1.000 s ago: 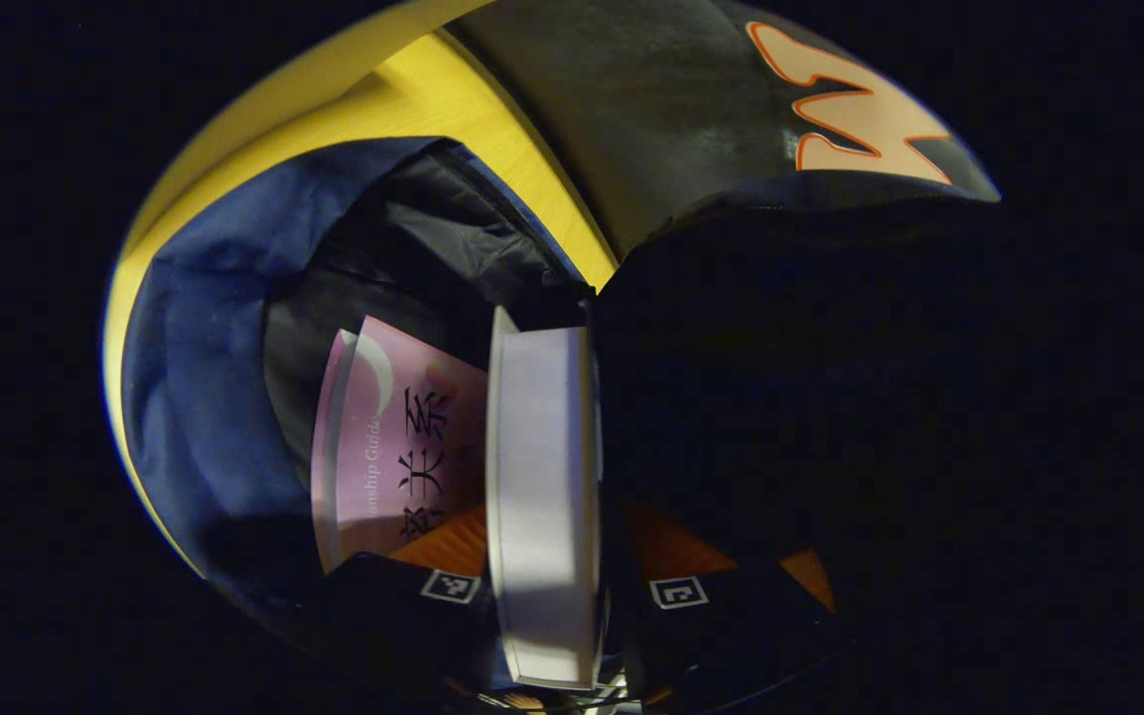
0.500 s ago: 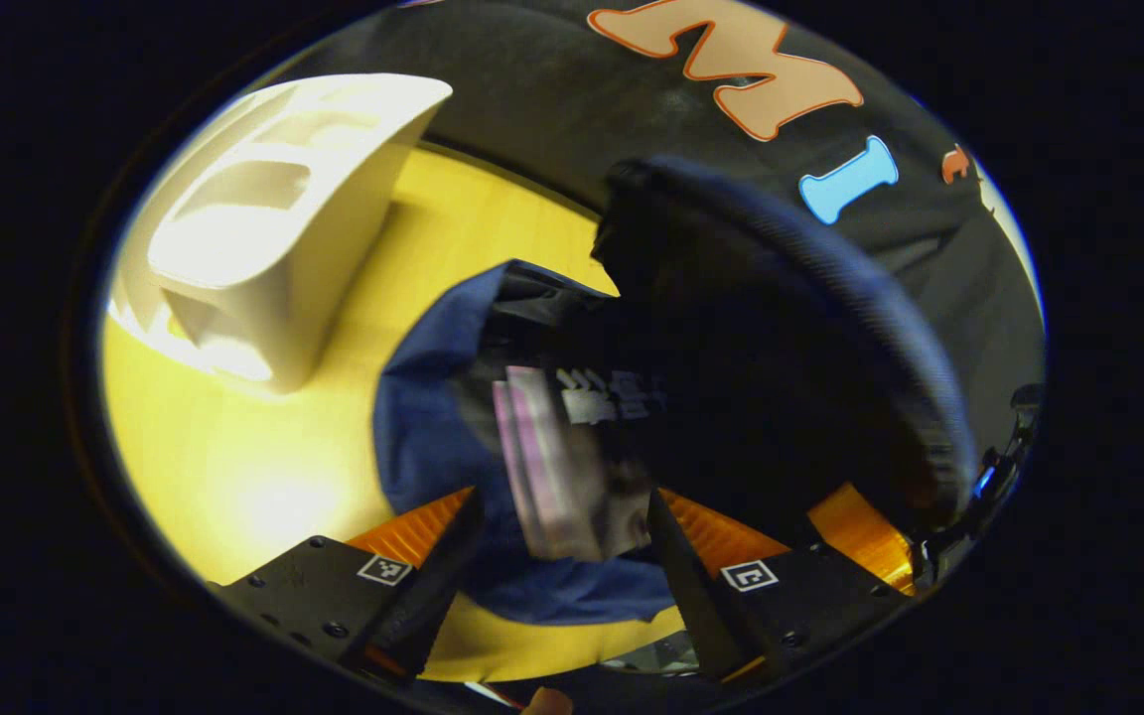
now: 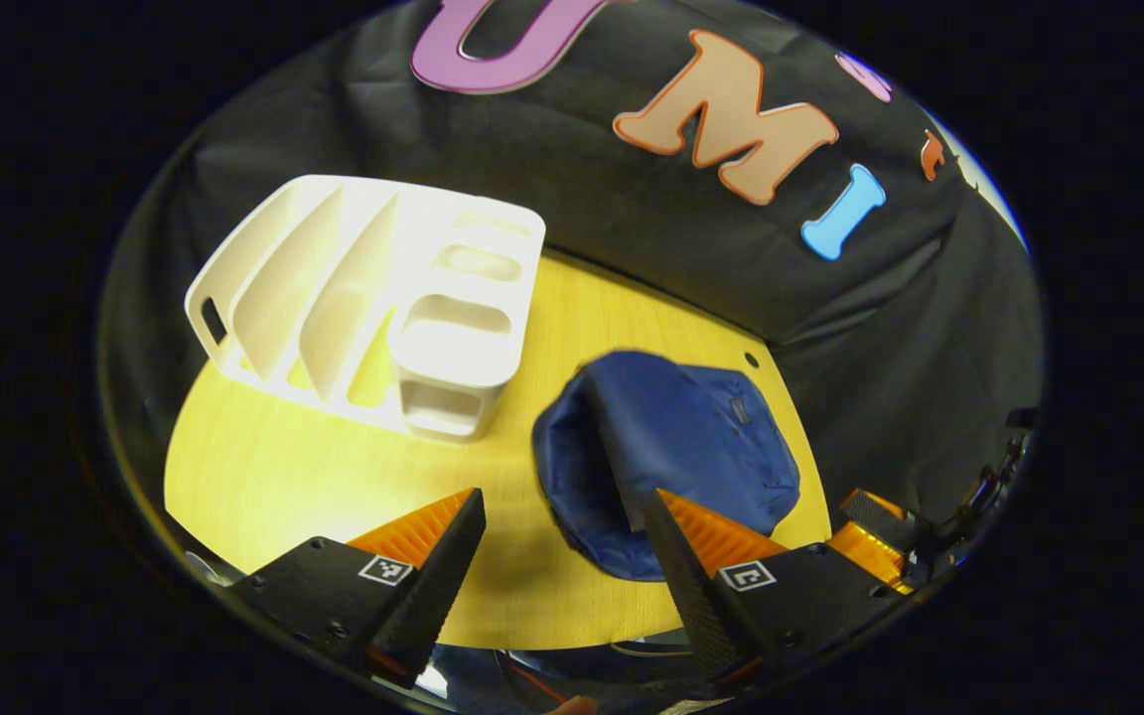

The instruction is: Open the schoolbag, grab two books from the bookshelf and put them into the schoolbag.

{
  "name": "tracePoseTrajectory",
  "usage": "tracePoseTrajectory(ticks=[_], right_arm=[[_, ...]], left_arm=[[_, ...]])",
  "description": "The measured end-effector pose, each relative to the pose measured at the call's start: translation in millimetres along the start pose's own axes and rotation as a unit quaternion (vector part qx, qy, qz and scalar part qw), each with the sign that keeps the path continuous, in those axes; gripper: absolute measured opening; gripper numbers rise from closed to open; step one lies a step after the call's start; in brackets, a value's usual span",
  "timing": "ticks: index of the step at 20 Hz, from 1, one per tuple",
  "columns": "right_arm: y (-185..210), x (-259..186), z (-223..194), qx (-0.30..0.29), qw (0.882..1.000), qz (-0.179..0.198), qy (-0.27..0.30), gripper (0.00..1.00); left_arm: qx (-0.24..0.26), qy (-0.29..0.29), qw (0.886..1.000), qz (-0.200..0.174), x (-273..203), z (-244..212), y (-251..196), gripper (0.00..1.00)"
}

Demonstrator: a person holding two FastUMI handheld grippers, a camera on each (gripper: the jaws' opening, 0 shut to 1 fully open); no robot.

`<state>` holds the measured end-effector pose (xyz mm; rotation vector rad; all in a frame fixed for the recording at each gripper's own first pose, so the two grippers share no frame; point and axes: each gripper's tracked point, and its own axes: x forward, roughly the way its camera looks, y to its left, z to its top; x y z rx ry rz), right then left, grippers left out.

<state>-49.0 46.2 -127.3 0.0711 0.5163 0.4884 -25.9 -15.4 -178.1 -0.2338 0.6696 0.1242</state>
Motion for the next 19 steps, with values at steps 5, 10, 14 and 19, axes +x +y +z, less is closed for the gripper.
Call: tracePoseTrajectory(ticks=[5,10,14,19], right_arm=[[-2.7,-14.8,52.8,0.013,0.996,-0.041,-0.082,1.00],[-7.1,-27.2,114.7,0.014,0.982,-0.083,-0.170,1.00],[-11.0,-45.1,157.8,0.000,0.969,-0.104,-0.225,1.00],[-15.5,-63.8,179.9,-0.001,0.957,-0.137,-0.254,1.00]], left_arm=[[0.019,-0.088,0.996,0.012,-46.6,65.0,-1.1,0.95],[0.099,-0.189,0.976,0.040,-83.7,131.7,-0.2,0.95],[0.146,-0.276,0.948,0.062,-108.8,180.8,-1.4,0.94],[0.157,-0.342,0.924,0.067,-125.8,214.0,-4.4,0.90]])
